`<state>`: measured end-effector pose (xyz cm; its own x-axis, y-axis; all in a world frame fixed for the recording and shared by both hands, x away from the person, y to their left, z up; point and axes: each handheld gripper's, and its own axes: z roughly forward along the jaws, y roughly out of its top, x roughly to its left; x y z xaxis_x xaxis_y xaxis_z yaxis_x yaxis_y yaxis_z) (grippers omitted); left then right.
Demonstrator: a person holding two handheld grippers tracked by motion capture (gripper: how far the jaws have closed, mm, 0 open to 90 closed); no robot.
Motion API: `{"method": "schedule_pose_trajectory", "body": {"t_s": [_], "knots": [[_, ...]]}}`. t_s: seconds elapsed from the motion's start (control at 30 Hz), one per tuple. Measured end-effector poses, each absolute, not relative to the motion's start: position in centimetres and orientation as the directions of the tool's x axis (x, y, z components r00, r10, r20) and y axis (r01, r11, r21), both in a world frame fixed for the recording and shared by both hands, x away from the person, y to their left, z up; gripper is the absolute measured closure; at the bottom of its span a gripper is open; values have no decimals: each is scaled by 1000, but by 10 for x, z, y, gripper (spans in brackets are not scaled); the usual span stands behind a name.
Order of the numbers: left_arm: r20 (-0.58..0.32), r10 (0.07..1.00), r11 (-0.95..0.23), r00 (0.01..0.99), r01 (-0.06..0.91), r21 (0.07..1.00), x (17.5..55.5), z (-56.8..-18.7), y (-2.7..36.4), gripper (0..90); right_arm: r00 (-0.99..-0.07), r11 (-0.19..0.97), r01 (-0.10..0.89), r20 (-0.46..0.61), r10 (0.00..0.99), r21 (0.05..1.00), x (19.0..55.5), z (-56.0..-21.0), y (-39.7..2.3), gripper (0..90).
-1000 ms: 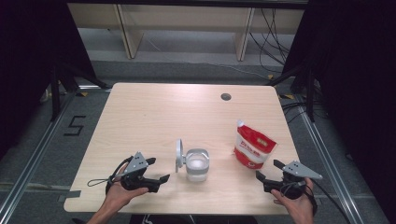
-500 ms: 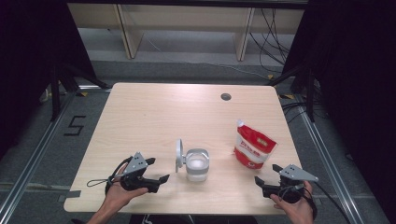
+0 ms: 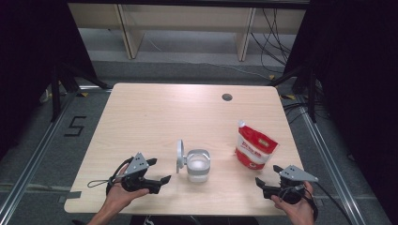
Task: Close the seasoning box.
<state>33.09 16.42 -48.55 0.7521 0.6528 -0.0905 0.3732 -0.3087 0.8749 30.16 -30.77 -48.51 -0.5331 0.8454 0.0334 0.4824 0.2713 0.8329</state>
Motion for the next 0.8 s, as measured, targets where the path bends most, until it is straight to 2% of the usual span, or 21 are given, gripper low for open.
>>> {"method": "schedule_pose_trajectory", "body": {"t_s": [0.2,0.37,0.47,0.57,0.7,0.8], "knots": [[-93,654,-305,751,375,876,334,-479,161,205,-531,280,475,19,847,834,302,-485,-308,156],[-112,653,-291,749,385,876,334,-473,158,297,-505,249,491,41,862,835,300,-484,-308,156],[-77,656,-310,751,362,879,335,-471,158,393,-509,257,488,33,860,834,300,-484,-307,156],[-88,656,-301,750,367,880,335,-471,156,537,-523,264,471,25,852,842,301,-483,-309,156],[-35,651,-336,758,330,882,336,-465,153,690,-509,262,469,16,861,843,301,-482,-309,156],[-56,660,-310,749,339,888,336,-462,151,794,-517,257,474,30,856,843,302,-483,-309,156]]}}
